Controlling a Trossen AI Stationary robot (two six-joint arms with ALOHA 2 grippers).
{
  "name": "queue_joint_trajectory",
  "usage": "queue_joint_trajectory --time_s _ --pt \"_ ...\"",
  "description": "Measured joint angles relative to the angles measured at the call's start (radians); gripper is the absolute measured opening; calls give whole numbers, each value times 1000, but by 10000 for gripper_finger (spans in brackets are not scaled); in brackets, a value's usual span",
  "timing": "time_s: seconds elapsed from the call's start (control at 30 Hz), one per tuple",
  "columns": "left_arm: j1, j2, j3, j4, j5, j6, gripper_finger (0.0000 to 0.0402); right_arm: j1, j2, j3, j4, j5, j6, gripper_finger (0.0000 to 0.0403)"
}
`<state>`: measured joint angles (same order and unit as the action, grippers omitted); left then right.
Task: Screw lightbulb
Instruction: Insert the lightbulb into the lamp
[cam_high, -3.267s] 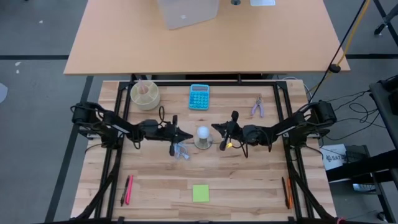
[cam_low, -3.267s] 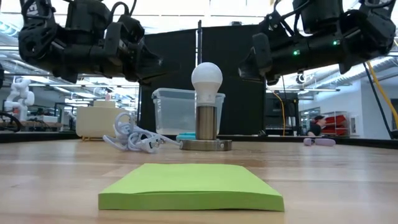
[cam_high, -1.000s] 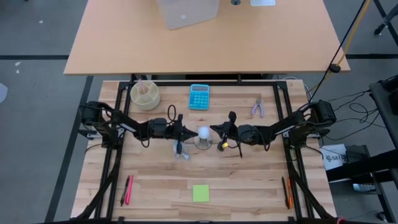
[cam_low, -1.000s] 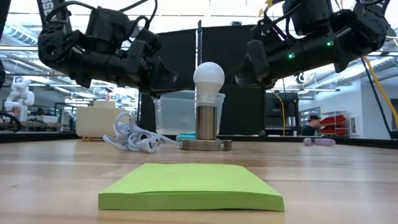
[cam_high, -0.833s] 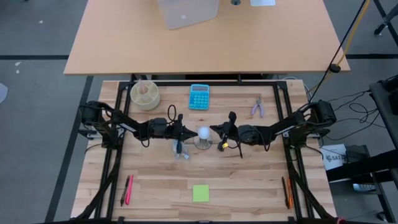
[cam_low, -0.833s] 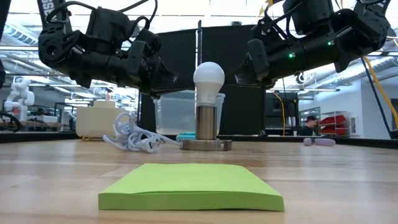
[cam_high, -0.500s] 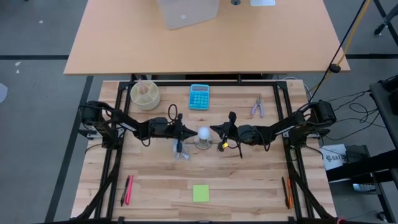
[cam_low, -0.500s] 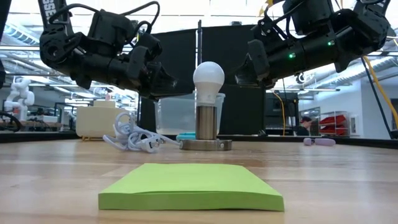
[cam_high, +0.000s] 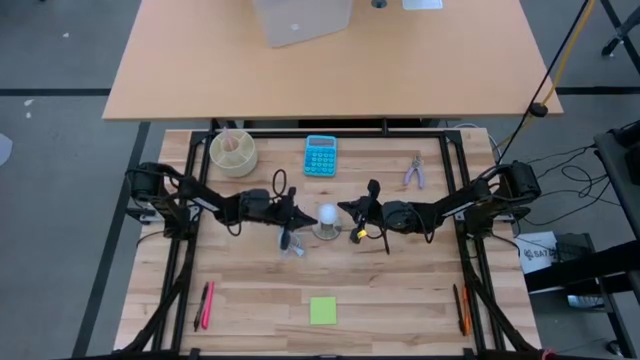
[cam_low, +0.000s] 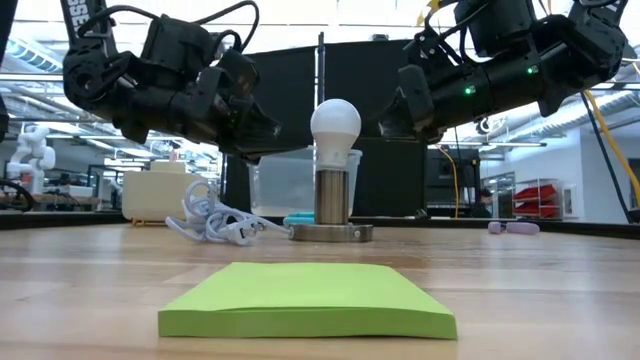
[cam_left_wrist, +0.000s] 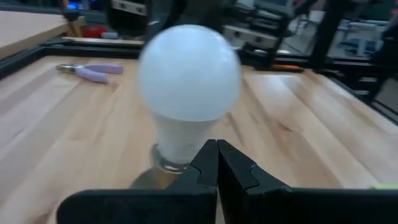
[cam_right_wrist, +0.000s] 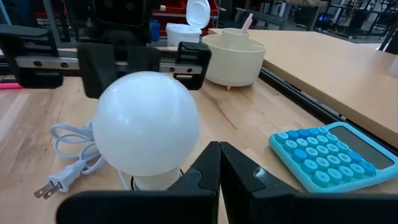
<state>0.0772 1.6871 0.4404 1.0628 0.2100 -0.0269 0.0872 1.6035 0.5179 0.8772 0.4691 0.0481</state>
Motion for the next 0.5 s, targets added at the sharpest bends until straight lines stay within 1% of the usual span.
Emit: queue_joint_trajectory --time_s 0.17,0.5 --pt "-16 0 0 44 43 18 0 0 0 0 0 -3 -6 0" --pt "5 -1 0 99 40 19 0 0 0 0 0 -4 -14 0"
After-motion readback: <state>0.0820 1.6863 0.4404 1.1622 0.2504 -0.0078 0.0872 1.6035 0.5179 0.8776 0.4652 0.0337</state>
